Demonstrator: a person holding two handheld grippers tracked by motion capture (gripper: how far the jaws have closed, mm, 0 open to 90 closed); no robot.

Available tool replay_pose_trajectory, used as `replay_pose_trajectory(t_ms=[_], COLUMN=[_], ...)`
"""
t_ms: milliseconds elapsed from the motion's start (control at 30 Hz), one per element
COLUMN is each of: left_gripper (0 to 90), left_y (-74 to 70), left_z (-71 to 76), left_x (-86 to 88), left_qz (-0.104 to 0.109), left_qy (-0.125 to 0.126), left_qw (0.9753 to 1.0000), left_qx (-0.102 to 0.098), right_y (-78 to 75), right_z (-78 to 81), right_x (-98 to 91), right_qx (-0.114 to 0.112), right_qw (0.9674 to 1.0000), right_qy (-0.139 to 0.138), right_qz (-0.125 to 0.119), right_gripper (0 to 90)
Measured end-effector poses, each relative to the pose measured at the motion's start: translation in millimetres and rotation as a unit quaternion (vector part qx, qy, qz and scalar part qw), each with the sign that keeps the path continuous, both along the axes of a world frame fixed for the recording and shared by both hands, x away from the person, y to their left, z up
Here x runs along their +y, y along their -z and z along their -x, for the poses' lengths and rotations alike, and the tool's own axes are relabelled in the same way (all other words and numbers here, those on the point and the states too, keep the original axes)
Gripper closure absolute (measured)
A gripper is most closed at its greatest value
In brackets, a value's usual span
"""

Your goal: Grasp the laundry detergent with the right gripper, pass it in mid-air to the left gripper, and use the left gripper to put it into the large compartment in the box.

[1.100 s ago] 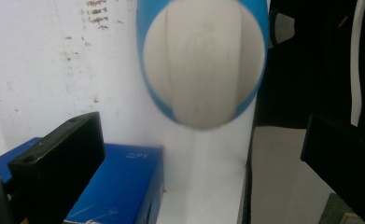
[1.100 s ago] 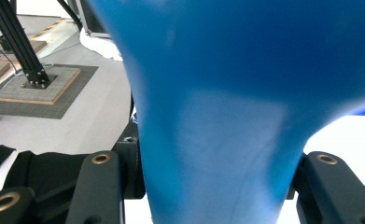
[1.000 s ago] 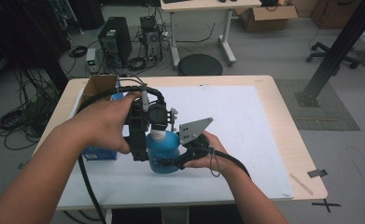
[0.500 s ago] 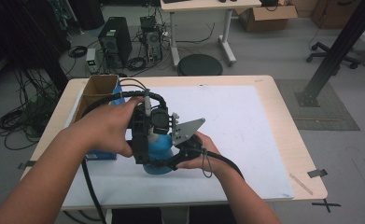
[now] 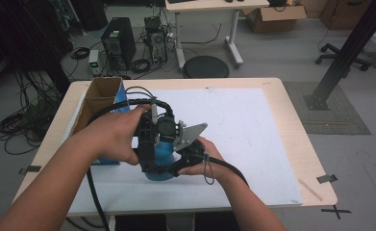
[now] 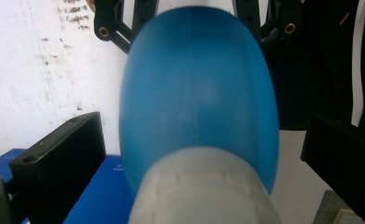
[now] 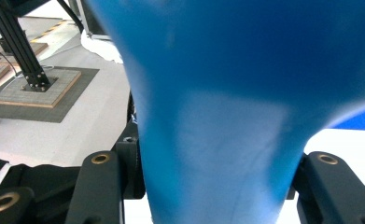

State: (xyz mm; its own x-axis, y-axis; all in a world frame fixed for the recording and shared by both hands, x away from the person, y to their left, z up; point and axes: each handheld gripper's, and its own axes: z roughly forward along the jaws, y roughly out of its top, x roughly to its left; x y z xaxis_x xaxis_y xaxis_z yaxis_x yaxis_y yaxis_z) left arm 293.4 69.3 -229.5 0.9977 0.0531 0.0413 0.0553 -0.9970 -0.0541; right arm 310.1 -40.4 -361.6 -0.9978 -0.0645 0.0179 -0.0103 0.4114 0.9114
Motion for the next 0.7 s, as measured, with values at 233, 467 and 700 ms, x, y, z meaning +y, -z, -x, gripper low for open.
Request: replay_pose_trajectory(t_ms=[233, 467, 700], left_gripper=[1.1, 2.9, 5.2], left_y=[0.5, 2.9, 3.1], left_z=[0.1, 0.3, 0.6], left_x=[-1.3, -1.8, -3.1], left_qz=[-0.003, -0.003, -0.002], left_qy=[0.001, 0.001, 0.001], left_qw=[1.0000, 1.0000, 1.0000], left_qx=[0.000, -0.003, -0.006], right_y=[0.4, -0.4, -0.9], right_z=[1.0, 1.7, 1.7], right_x=[0.8, 0.3, 0.6], right_qx=[0.003, 0.003, 0.000], right_qw=[1.0000, 1.0000, 1.0000], right_qy=[0.001, 0.002, 0.001], right_qz=[0.001, 0.004, -0.003], right_gripper=[45.5, 45.5, 45.5])
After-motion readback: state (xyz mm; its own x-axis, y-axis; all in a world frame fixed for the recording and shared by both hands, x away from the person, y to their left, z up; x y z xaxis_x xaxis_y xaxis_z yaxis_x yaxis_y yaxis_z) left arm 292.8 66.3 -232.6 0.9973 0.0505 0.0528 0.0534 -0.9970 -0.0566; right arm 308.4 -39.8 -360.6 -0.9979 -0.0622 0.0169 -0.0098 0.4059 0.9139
